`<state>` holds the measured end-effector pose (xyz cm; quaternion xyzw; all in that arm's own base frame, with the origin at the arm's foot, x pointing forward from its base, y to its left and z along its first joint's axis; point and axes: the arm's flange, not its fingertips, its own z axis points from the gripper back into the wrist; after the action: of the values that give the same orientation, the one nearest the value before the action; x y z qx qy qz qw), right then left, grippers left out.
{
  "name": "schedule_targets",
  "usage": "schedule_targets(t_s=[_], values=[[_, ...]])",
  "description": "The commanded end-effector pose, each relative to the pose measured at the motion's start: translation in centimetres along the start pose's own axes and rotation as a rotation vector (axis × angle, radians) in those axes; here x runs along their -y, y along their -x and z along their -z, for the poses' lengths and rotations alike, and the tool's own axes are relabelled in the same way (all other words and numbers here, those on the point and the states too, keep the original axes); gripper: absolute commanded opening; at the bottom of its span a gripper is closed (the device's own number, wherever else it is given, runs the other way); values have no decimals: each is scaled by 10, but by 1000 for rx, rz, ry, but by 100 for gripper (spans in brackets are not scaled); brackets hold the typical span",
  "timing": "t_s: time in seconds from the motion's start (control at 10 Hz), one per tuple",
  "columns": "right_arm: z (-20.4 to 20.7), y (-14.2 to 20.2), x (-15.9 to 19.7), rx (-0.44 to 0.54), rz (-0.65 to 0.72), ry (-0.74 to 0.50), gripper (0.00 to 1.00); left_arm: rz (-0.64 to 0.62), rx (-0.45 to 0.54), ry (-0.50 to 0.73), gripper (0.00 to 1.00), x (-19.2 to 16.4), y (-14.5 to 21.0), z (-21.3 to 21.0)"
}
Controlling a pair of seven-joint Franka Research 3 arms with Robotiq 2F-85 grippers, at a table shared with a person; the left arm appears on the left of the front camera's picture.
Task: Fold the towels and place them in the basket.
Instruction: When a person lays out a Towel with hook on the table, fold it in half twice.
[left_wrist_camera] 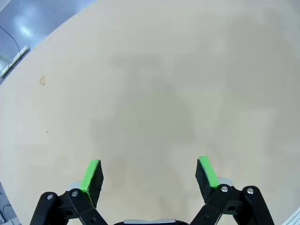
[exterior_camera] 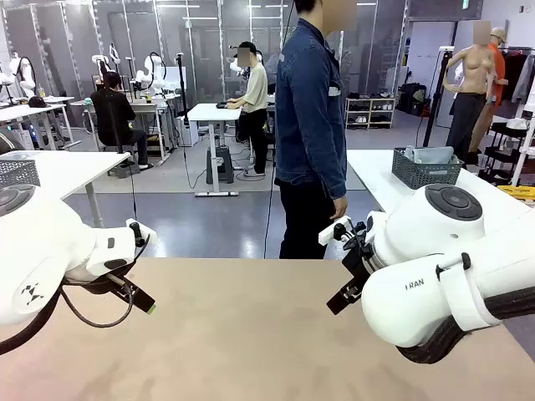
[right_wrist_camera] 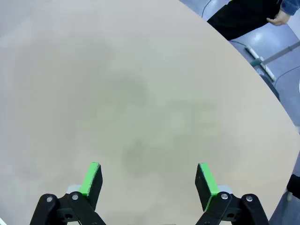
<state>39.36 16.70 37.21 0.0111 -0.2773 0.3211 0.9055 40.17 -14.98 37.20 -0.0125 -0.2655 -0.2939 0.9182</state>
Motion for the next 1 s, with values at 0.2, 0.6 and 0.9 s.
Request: schedule_targets(t_s=[0.2,0.6,0.9], values=[[0,0,0,0,0,0,100,1,0,0,100,0,0,0],[0,0,0,0,0,0,100,1,0,0,100,0,0,0],[0,0,0,0,0,0,100,1,0,0,100,0,0,0]])
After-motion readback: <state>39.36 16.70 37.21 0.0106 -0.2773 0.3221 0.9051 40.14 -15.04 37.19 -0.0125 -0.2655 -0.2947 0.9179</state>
